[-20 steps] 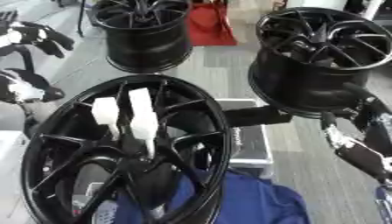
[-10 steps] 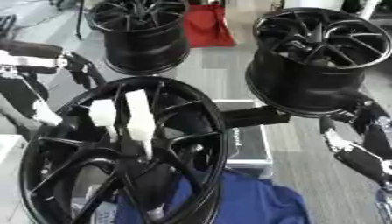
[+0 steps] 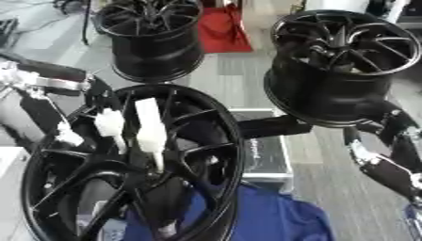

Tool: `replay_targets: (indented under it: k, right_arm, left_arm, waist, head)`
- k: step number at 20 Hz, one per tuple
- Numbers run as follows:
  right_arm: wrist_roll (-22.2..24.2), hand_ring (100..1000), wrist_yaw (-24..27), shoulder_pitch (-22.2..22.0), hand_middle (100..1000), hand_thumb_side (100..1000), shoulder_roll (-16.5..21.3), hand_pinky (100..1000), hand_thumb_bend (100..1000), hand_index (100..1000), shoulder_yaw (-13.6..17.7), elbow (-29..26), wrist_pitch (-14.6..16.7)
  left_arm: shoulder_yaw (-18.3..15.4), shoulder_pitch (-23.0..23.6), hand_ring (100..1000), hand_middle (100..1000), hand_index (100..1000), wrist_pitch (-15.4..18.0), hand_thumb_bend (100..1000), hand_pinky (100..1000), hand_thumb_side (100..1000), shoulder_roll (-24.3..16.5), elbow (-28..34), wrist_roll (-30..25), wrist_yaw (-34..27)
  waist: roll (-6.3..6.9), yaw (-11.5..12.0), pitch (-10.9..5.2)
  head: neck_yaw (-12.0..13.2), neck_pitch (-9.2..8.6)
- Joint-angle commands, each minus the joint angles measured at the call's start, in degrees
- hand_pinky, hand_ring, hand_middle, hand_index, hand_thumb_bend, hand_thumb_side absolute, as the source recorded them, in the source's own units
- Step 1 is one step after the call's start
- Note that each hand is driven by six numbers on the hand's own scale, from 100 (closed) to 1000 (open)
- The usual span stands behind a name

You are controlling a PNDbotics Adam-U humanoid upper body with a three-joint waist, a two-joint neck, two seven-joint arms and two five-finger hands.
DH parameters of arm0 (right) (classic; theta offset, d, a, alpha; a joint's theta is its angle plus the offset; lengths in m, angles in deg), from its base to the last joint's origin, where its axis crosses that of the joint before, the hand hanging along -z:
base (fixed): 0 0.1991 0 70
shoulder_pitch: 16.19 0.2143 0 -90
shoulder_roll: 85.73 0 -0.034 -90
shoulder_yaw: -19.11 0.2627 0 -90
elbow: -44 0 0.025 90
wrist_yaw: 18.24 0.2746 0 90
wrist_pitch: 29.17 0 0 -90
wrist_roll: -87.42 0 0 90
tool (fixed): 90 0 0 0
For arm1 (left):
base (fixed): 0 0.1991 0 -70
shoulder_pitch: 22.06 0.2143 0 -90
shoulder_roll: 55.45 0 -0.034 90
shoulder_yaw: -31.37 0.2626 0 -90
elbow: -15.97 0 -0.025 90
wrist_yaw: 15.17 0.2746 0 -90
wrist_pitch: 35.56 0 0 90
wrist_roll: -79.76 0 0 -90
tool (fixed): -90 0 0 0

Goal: Pull the pin out of the wheel hub.

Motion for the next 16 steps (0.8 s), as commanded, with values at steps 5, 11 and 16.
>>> replay_targets:
  k: [5,11,16]
  right_arm:
    - [-0.1,851,0.1,0.6,781,234,1.4,778,251,896,0.2,-0.5,0.1]
    - [-0.2,851,0.1,0.6,781,234,1.4,778,251,896,0.2,-0.5,0.1]
    - [-0.2,851,0.2,0.6,781,235,1.4,778,251,896,0.2,-0.5,0.1]
  left_arm:
    - [-1.1,-0.1,754,792,880,-1.7,504,690,409,-1.2,-0.8,2.9,2.4]
    - [-0.6,-0.1,757,793,880,-3.5,504,684,409,-1.1,-0.4,7.0,3.6]
    - [0.5,0.1,729,772,864,-2.9,466,653,374,-0.6,-1.3,4.8,3.9]
  waist:
    - [-0.1,0.1,-0.52]
    - [-0.09,0.0,-0.51]
    - [-0.14,-0.1,-0.55]
  head:
    - [-0.5,-0.93]
    - [-0.7,-0.97]
    - [-0.7,-1.07]
